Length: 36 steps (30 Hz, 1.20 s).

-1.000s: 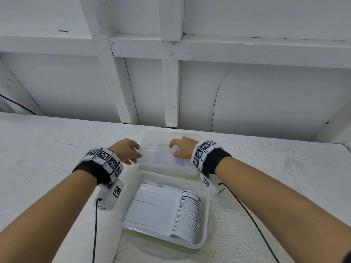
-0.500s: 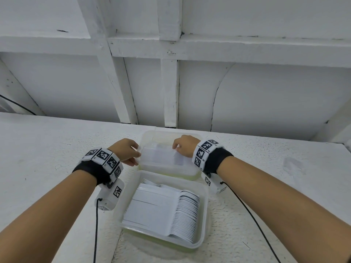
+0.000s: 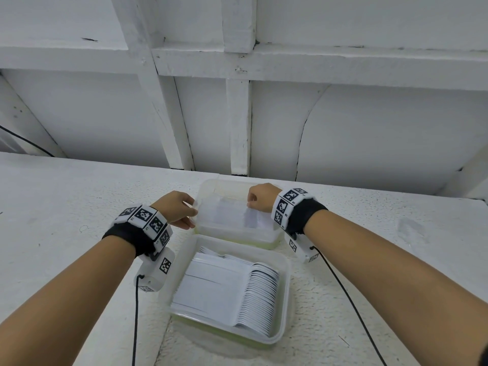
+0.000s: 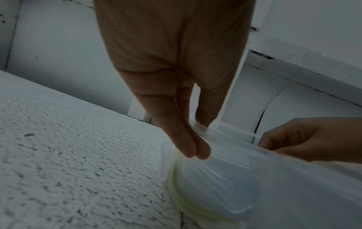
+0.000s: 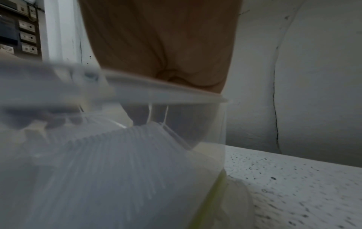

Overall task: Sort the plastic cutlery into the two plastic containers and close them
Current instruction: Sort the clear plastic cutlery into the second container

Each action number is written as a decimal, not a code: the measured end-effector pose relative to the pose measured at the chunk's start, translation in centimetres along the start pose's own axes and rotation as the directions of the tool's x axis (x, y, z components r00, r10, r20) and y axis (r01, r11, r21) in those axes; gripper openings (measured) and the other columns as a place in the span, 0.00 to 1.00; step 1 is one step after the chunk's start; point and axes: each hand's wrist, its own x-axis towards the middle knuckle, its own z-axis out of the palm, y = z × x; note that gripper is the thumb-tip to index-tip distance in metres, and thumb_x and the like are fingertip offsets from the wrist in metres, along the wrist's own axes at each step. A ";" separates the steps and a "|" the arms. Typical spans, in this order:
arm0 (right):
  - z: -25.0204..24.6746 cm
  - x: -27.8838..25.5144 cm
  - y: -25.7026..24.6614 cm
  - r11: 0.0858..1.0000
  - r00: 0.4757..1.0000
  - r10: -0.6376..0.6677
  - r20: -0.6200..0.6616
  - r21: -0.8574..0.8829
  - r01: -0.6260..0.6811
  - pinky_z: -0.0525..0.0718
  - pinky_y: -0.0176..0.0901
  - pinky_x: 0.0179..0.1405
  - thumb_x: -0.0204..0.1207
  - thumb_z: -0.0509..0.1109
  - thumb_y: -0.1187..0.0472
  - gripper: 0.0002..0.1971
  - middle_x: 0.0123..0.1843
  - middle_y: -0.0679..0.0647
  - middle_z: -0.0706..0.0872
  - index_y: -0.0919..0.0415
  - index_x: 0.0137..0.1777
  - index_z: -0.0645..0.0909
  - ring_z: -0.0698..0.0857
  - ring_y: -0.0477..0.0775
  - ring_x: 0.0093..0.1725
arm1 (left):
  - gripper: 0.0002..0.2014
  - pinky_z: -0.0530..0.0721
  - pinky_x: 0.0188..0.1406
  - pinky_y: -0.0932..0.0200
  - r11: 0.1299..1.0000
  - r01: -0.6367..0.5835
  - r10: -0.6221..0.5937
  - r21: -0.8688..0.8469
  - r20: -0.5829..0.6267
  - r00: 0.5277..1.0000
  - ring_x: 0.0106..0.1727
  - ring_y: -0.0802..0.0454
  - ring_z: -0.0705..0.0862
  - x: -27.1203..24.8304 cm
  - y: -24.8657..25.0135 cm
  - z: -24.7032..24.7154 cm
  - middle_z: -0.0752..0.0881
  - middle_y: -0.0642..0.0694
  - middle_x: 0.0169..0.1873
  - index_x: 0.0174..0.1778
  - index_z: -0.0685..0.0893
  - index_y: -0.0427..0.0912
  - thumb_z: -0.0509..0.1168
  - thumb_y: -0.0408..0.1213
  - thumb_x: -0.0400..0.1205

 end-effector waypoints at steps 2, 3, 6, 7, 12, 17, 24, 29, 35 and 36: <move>0.0 -0.1 0.1 1.000 1.000 -0.012 -0.008 0.005 0.012 0.76 0.45 0.60 0.82 0.61 0.60 0.14 0.62 0.58 0.84 0.66 0.60 0.82 0.81 0.57 0.62 | 0.09 0.89 0.33 0.60 1.000 -0.001 0.001 -0.002 0.001 1.000 0.24 0.56 0.87 0.0 0.0 0.0 0.87 0.37 0.39 0.55 0.77 0.37 0.65 0.27 0.80; 0.0 -0.1 0.2 1.000 1.000 -0.017 -0.005 0.012 0.018 0.76 0.44 0.60 0.82 0.60 0.61 0.14 0.63 0.57 0.84 0.65 0.61 0.82 0.81 0.57 0.63 | 0.09 0.89 0.32 0.60 1.000 -0.001 0.001 0.000 0.000 1.000 0.24 0.56 0.87 -0.1 0.0 0.0 0.87 0.37 0.40 0.56 0.78 0.37 0.65 0.27 0.80; 0.0 -0.1 0.1 0.999 0.999 -0.034 0.016 0.029 0.033 0.75 0.43 0.62 0.82 0.59 0.62 0.15 0.64 0.57 0.84 0.64 0.63 0.82 0.80 0.57 0.64 | 0.09 0.89 0.32 0.61 1.000 0.004 -0.004 0.002 -0.001 1.000 0.23 0.56 0.87 -0.1 0.0 0.0 0.87 0.36 0.39 0.56 0.78 0.36 0.65 0.27 0.80; 0.0 -0.1 0.1 0.999 0.999 -0.036 0.019 0.025 0.036 0.75 0.44 0.63 0.82 0.59 0.62 0.15 0.65 0.57 0.83 0.64 0.63 0.82 0.80 0.57 0.64 | 0.09 0.88 0.31 0.61 1.000 0.006 -0.006 0.000 0.000 1.000 0.23 0.56 0.87 -0.1 0.0 0.0 0.87 0.37 0.38 0.56 0.78 0.36 0.65 0.27 0.80; 0.2 -0.3 0.0 1.000 0.999 -0.030 0.015 -0.003 0.030 0.74 0.44 0.60 0.83 0.57 0.62 0.14 0.64 0.58 0.82 0.63 0.63 0.78 0.79 0.58 0.63 | 0.08 0.88 0.28 0.63 1.000 0.004 -0.004 -0.001 -0.007 1.000 0.22 0.57 0.86 -0.3 0.3 0.1 0.86 0.40 0.36 0.54 0.78 0.37 0.64 0.27 0.81; 0.4 -0.1 -0.1 1.000 1.000 -0.006 0.019 -0.007 0.006 0.74 0.45 0.59 0.83 0.57 0.60 0.15 0.64 0.60 0.82 0.66 0.62 0.78 0.79 0.60 0.63 | 0.08 0.88 0.29 0.62 1.000 0.002 -0.002 0.002 -0.015 1.000 0.22 0.57 0.86 -0.3 0.3 0.2 0.86 0.40 0.35 0.55 0.78 0.36 0.64 0.27 0.81; 0.2 -0.5 0.0 0.997 0.997 -0.074 0.015 0.007 0.074 0.72 0.40 0.59 0.83 0.58 0.60 0.14 0.65 0.55 0.82 0.62 0.62 0.80 0.78 0.56 0.64 | 0.07 0.88 0.29 0.63 1.000 0.000 0.000 -0.011 -0.013 1.000 0.22 0.57 0.86 -0.5 0.2 0.2 0.86 0.38 0.35 0.54 0.78 0.37 0.64 0.27 0.81; 0.2 -0.7 0.1 0.997 0.997 -0.071 -0.005 0.025 0.072 0.72 0.41 0.59 0.83 0.58 0.59 0.14 0.64 0.56 0.82 0.63 0.62 0.80 0.78 0.56 0.64 | 0.07 0.88 0.29 0.62 1.000 -0.004 0.004 -0.009 -0.015 1.000 0.22 0.57 0.86 -0.5 0.3 0.2 0.87 0.39 0.36 0.55 0.78 0.37 0.63 0.27 0.81; 0.1 -0.8 0.1 0.996 0.996 -0.086 0.029 0.005 0.086 0.71 0.41 0.64 0.83 0.58 0.61 0.16 0.68 0.54 0.80 0.60 0.66 0.80 0.77 0.55 0.67 | 0.08 0.88 0.30 0.61 1.000 -0.002 0.002 -0.013 -0.017 1.000 0.22 0.57 0.86 -0.4 0.2 0.3 0.86 0.38 0.37 0.55 0.78 0.36 0.63 0.27 0.81; 0.1 -0.9 0.1 0.996 0.996 -0.086 0.029 0.006 0.086 0.71 0.42 0.64 0.83 0.57 0.61 0.16 0.68 0.54 0.80 0.60 0.66 0.80 0.77 0.55 0.67 | 0.08 0.88 0.30 0.61 1.000 -0.003 0.003 -0.013 -0.018 1.000 0.21 0.57 0.86 -0.5 0.2 0.3 0.86 0.37 0.38 0.55 0.77 0.36 0.63 0.27 0.82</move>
